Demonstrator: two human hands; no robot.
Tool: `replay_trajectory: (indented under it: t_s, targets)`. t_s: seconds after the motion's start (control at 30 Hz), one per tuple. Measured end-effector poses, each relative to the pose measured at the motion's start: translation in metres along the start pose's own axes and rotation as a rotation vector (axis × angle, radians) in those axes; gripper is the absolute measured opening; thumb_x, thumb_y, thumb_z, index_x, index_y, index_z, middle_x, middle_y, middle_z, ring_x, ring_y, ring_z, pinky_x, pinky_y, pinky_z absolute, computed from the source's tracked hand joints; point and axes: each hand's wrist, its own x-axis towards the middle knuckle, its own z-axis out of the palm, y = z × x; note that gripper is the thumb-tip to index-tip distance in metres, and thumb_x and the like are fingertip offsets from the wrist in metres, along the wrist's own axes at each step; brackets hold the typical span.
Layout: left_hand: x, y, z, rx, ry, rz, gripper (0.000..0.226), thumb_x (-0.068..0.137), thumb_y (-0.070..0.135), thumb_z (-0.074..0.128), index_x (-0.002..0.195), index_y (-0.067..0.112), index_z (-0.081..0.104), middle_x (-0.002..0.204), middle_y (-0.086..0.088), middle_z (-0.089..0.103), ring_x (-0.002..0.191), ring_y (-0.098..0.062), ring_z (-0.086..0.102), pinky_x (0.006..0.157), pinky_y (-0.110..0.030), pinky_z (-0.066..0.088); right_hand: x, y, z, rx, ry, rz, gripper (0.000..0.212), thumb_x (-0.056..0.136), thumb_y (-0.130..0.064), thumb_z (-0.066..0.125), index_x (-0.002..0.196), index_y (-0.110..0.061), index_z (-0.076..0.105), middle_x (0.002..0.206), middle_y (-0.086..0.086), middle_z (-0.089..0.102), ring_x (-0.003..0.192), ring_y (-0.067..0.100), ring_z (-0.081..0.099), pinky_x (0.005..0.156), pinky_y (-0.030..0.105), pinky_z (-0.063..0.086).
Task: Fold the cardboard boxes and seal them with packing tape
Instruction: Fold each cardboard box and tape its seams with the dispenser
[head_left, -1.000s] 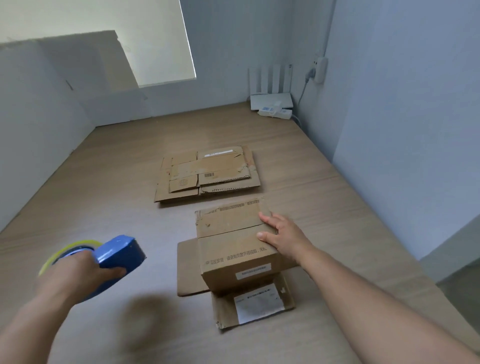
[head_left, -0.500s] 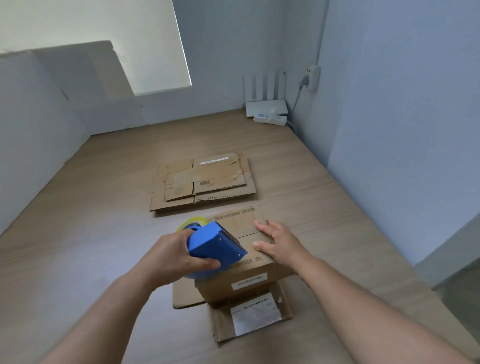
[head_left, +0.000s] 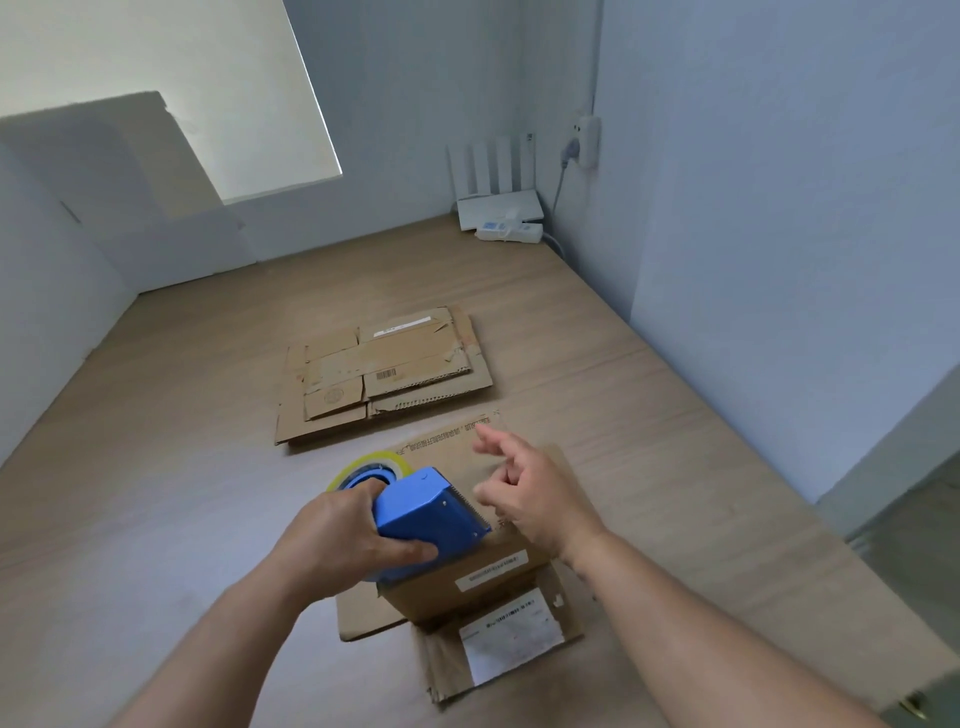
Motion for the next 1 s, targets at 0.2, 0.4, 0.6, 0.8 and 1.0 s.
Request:
replay_trajectory:
  t_s: [0.2,0.4,0.6,0.8,1.0]
  targets:
    - [0.001,0.001,-0.006,-0.034,-0.026,0.014,0.059,0.065,0.063,0.074,0.112,0.033,0.053,0.098,0.014,0.061,0.087,-0.003,0.058,0.078,-0.022,0.054,-0.003,-0.002,0.003,0.131,-0.028,0.030,0.004,0.090,-0.019,0.063,0.086,-0.018,0.065,0.083,-0.002,0.065,0.062,-0.003,0.056,0.058,0.009,0.044]
    - [0.003,0.004,-0.009,0.029,-0.063,0.018,0.063,0.066,0.065,0.072,0.116,0.031,0.052,0.101,0.012,0.061,0.089,-0.006,0.058,0.081,-0.023,0.054,-0.002,-0.002,0.004,0.144,0.038,-0.010,0.009,0.088,-0.024,0.065,0.080,-0.020,0.064,0.072,-0.009,0.059,0.066,-0.002,0.054,0.060,0.011,0.043]
    - [0.009,0.011,-0.019,0.025,-0.101,-0.019,0.053,0.062,0.071,0.070,0.100,0.037,0.054,0.093,0.013,0.063,0.083,-0.005,0.060,0.074,-0.021,0.054,-0.003,0.006,0.013,0.053,0.237,0.017,0.023,0.092,-0.026,0.060,0.069,-0.021,0.058,0.065,-0.007,0.056,0.062,0.002,0.051,0.058,0.013,0.042]
    - [0.014,0.005,-0.045,-0.043,-0.125,-0.235,0.091,0.029,0.094,0.056,0.081,0.021,0.066,0.074,0.005,0.070,0.071,-0.012,0.066,0.064,-0.024,0.044,0.000,0.016,0.007,0.026,0.369,0.186,0.029,0.093,-0.030,0.054,0.072,-0.010,0.057,0.070,0.002,0.059,0.068,0.015,0.060,0.058,0.026,0.053]
    - [0.014,-0.010,-0.053,0.067,-0.292,-0.518,0.091,0.028,0.090,0.061,0.090,0.024,0.061,0.089,0.003,0.065,0.082,-0.013,0.062,0.066,-0.028,0.040,0.005,0.025,-0.019,0.123,0.405,0.403,0.023,0.096,-0.022,0.047,0.079,-0.010,0.058,0.070,0.005,0.058,0.051,0.014,0.053,0.054,0.029,0.050]
